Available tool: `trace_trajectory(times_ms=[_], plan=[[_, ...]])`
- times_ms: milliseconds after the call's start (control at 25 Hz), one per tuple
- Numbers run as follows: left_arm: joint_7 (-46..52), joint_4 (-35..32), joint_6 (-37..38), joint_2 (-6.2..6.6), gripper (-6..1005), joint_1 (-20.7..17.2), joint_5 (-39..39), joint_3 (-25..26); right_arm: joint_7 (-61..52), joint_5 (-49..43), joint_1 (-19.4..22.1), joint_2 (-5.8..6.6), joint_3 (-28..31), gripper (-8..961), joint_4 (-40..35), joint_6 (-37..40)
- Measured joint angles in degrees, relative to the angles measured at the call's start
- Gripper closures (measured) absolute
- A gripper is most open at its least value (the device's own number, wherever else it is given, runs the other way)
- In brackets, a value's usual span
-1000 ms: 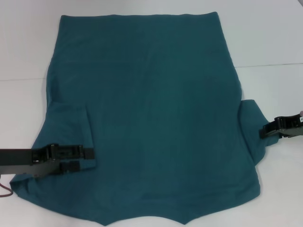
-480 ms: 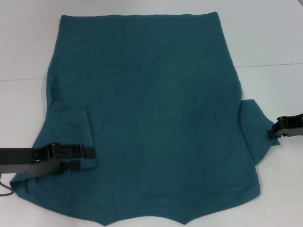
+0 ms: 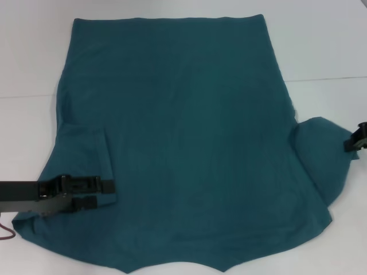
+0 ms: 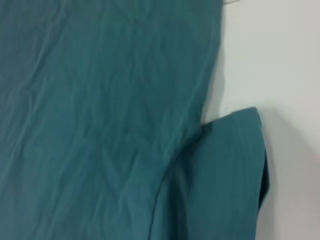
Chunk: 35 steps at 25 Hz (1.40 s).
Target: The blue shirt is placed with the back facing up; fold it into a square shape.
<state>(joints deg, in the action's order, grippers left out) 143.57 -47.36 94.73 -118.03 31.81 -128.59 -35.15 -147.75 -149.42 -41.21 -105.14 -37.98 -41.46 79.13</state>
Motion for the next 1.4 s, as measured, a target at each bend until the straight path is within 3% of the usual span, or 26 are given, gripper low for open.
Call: trace_trajectory(times_ms=[200,480,680,920,1400], plan=[[0.1,0.0,0.1,0.00,237,-0.1,0.0,0.1,-1.8,-0.2,-0.1,1.50,-0.5,897,-1.5,1.7],[0.2,0.1,0.1,0.00,237,0.0,0.0,0.1,-2.9,-0.7,-1.3,1.31,-0.5,895,-5.1,4.3],[0.2,0.1,0.1,0.00,237,0.1,0.0,0.1,-3.1,-0.9,-3.7,0.15,-2.7,894,-4.8,5.0],[0.2,0.1,-0.3,0.00,237,0.1,0.0,0.1,-3.1,-1.0,-7.7,-2.51,-6.0,892,-4.7,4.9],[0.3,0.1,-0.5,0.00,237,0.0,0.0,0.4,-2.4,-2.7,-13.3,-5.93,-14.6,889,-4.8,1.3]])
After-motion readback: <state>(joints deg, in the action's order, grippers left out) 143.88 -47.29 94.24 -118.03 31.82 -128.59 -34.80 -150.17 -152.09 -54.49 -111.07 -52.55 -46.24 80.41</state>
